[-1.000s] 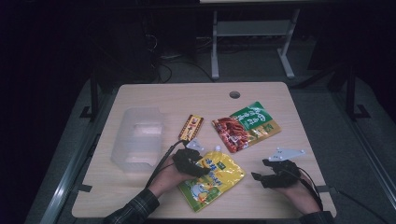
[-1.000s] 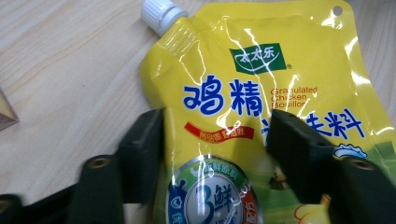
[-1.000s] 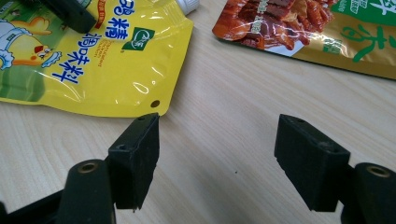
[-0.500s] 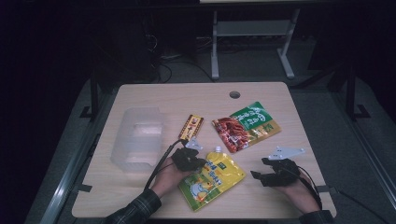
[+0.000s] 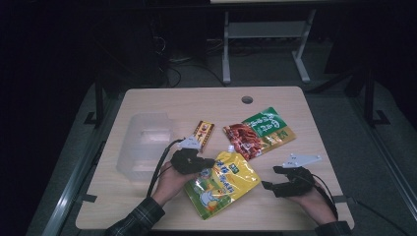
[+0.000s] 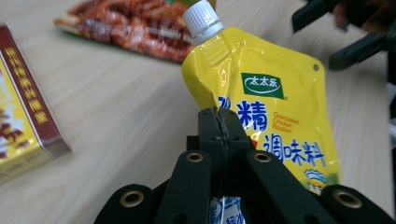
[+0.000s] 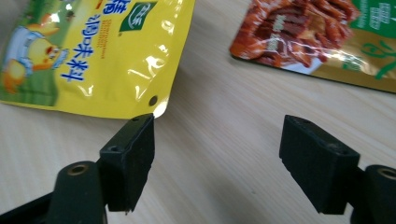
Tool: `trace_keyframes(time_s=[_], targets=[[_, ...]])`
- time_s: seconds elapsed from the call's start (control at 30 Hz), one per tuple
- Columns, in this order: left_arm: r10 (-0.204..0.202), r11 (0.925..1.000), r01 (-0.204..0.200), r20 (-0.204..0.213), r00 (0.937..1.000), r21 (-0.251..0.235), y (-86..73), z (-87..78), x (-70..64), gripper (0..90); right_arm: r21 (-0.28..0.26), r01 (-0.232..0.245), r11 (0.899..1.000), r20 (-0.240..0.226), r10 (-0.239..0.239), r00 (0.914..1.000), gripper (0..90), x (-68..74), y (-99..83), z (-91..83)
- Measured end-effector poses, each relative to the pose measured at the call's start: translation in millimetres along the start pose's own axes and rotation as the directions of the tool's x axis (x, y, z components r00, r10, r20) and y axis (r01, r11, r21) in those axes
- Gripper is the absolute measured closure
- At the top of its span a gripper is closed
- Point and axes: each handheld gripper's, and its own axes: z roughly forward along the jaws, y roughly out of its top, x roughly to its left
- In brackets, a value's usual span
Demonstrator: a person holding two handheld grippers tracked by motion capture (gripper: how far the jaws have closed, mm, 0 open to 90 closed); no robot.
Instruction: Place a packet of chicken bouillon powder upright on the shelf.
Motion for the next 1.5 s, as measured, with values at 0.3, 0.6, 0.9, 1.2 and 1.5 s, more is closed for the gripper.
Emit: trace_keyframes(time_s=[0.3, 0.6, 0.9, 1.2, 1.5], targets=[[0.011, 0.9939, -0.009, 0.019, 0.9998, -0.11, 11.3, -25.0, -1.8, 90.0, -0.054, -0.009, 0.998, -0.086, 0.005, 0.9963, 22.9, 1.8, 6.4, -0.7], [0.024, 0.9839, -0.019, 0.026, 0.9994, -0.178, 19.8, -41.3, -5.5, 90.0, -0.116, 0.02, 0.993, -0.158, -0.038, 0.9868, 18.9, 11.9, 22.7, 2.7], [0.024, 0.9765, -0.018, 0.026, 0.9994, -0.215, 24.6, -50.5, -8.0, 90.0, -0.167, 0.021, 0.986, -0.244, -0.062, 0.9679, 19.6, 16.8, 48.9, 19.2], [0.008, 0.973, -0.001, 0.028, 0.9996, -0.231, 23.5, -54.0, -5.4, 90.0, -0.192, 0.048, 0.98, -0.326, -0.11, 0.9389, 60.4, 22.7, 69.1, 40.2], [-0.004, 0.9683, 0.011, 0.029, 0.9996, -0.249, 22.1, -56.0, -2.6, 90.0, -0.213, 0.054, 0.975, -0.385, -0.135, 0.9131, 89.6, 18.9, 76.4, 42.6]])
